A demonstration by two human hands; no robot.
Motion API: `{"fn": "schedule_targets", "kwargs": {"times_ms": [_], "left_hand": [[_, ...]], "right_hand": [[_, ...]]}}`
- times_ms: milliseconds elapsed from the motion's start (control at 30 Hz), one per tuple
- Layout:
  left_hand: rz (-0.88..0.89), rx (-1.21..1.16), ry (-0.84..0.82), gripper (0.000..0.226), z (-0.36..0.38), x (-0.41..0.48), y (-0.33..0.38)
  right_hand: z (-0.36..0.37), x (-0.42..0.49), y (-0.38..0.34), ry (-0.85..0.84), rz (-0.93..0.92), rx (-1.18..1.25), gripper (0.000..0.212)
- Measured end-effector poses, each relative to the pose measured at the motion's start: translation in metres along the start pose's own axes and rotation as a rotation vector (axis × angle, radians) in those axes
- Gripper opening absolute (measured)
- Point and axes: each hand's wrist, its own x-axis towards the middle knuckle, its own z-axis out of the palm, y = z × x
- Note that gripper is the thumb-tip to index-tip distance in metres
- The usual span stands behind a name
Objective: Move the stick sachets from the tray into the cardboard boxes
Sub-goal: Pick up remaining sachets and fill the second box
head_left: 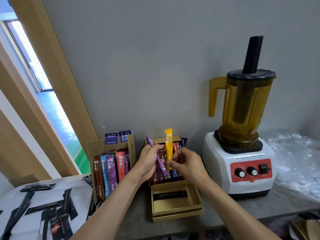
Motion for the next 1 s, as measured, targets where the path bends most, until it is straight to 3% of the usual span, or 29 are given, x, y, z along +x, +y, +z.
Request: {"fn": "schedule_targets", "kwargs": {"times_ms": [267,467,600,700,833,900,1000], "left_hand": [[0.057,0.214,0.006,0.040,-0.002,-0.001,-0.001],[0.158,0.174,0.054,0.022,-0.005,-0.001,0.002],[0.240,0.237,0.149,0.031,-0.008,0.000,0.001],[0.294,0.312,0.224,0.020,-0.010,0.002,-0.002],[0.225,0.392,0.239,0.015,-0.020,0.001,-0.003],[0.152,0.459,0.206,0.015,-0.024,-0.001,-0.005],[0.086,0.480,0.164,0.030,-0.025,-0.002,-0.009]], "right_hand": [[-0.002,-0.002,0.004,0.010,0.013,-0.016,0.026],[-0.005,-0.005,0.011,-0.023,0.049,-0.059,0.028],[-0.007,-0.007,0.014,-0.094,0.039,-0.046,0.028],[-0.015,-0.007,0.011,-0.099,0.141,0.174,0.029],[-0.032,-0.005,-0.001,0.018,0.322,0.832,0.047],[-0.038,0.004,-0.010,0.115,0.309,1.069,0.046],[-0.040,0.019,-0.025,0.188,0.161,1.011,0.029]]}}
